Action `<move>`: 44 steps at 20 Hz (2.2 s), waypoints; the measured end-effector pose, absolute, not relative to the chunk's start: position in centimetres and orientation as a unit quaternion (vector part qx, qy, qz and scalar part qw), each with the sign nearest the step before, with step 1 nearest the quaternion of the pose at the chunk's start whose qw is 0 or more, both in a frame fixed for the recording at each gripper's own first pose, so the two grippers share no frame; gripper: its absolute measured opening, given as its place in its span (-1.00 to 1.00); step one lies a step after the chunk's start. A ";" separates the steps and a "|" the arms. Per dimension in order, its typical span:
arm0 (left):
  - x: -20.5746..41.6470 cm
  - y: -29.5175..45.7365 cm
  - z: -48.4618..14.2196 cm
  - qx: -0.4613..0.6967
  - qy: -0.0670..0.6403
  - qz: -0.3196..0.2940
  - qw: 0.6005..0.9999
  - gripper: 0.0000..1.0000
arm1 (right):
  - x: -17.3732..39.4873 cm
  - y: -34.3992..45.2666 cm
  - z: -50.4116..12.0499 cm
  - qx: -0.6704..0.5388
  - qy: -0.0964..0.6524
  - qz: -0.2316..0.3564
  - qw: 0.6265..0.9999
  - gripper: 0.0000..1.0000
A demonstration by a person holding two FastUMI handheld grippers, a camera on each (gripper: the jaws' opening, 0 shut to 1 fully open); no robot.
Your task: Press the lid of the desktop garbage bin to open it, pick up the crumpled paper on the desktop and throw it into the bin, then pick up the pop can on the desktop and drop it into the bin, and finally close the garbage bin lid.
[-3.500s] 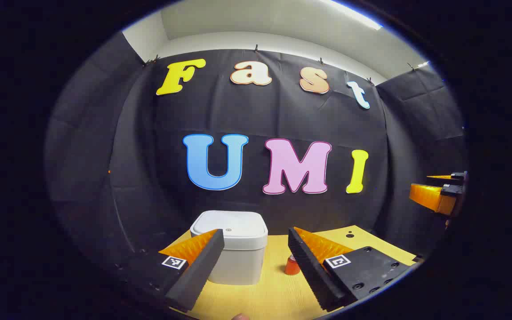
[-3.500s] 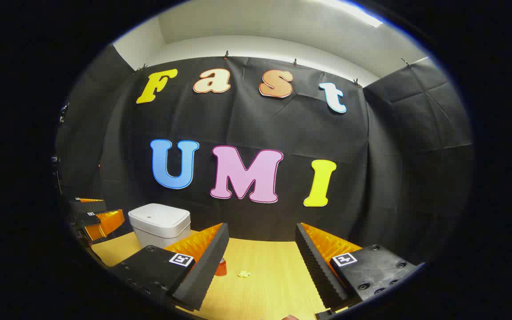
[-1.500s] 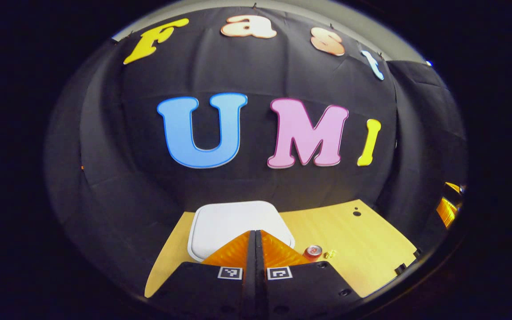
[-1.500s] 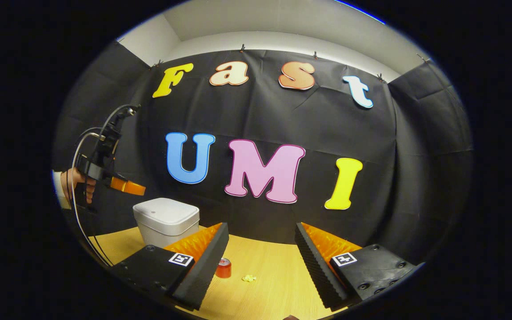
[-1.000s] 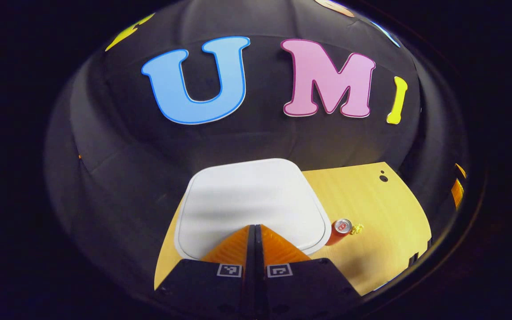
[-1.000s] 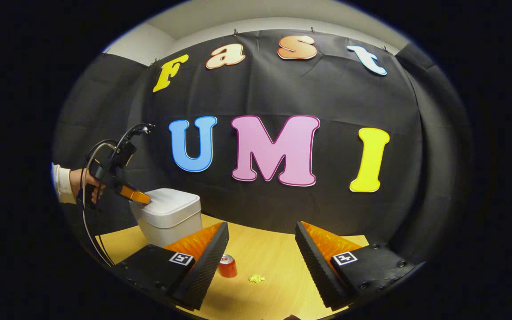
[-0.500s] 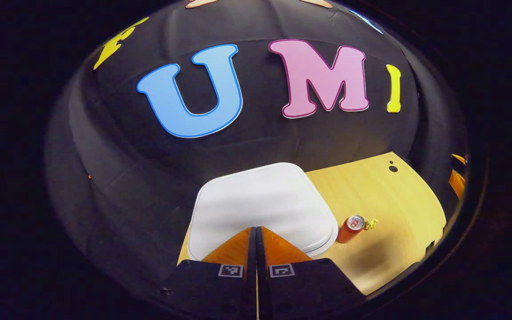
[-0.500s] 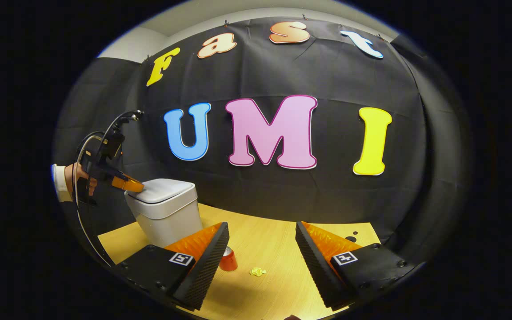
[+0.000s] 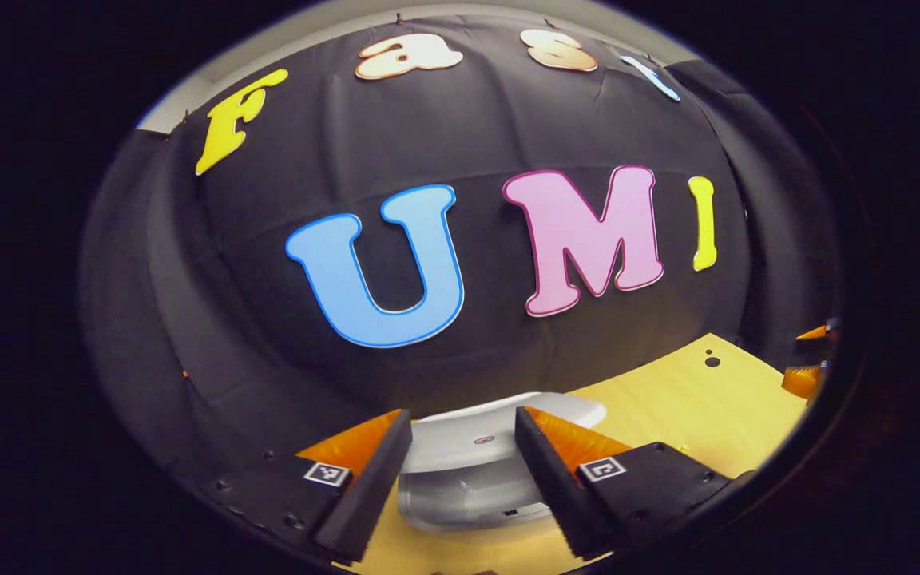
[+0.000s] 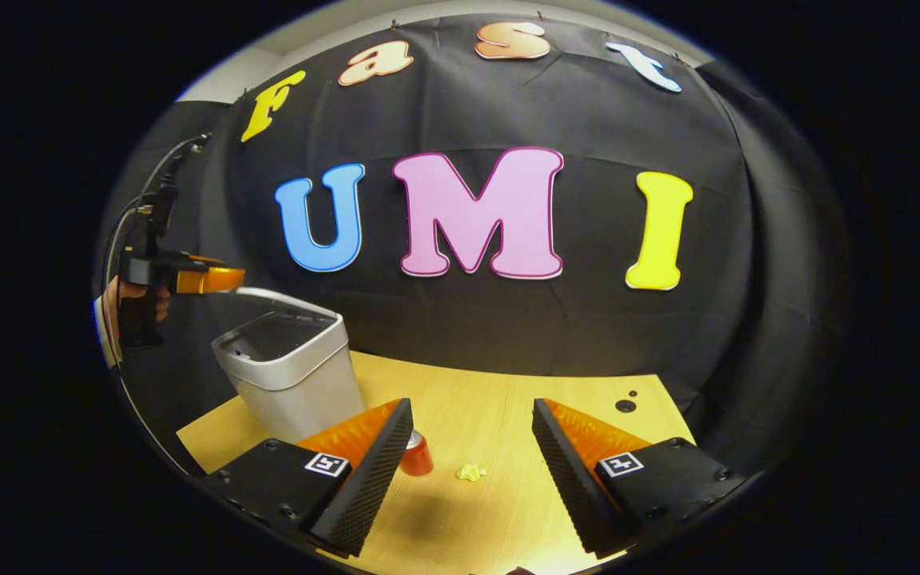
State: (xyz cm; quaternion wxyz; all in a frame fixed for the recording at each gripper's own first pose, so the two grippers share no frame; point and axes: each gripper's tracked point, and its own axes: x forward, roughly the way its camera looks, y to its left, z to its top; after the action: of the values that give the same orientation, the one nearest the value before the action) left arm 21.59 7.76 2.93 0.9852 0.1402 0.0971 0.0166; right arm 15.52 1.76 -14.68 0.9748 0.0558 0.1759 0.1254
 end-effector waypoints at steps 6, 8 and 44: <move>16.8 7.4 7.0 0.121 0.029 0.012 0.992 0.92 | 17.7 3.7 -21.1 0.034 0.258 0.137 0.956 0.94; 14.7 7.7 7.3 0.108 0.024 0.015 0.994 0.92 | 18.5 4.5 -24.2 0.016 0.292 0.149 0.945 0.94; 2.9 11.2 5.8 0.070 0.047 0.095 0.992 0.93 | 24.6 15.8 -15.3 0.047 0.204 0.317 0.925 -0.42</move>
State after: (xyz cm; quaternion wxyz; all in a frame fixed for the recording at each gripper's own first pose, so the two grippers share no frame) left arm 2.86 11.18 5.83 0.9919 0.0700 0.0466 0.0954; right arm 24.61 15.82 -15.34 0.9250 0.0472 0.2038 0.3171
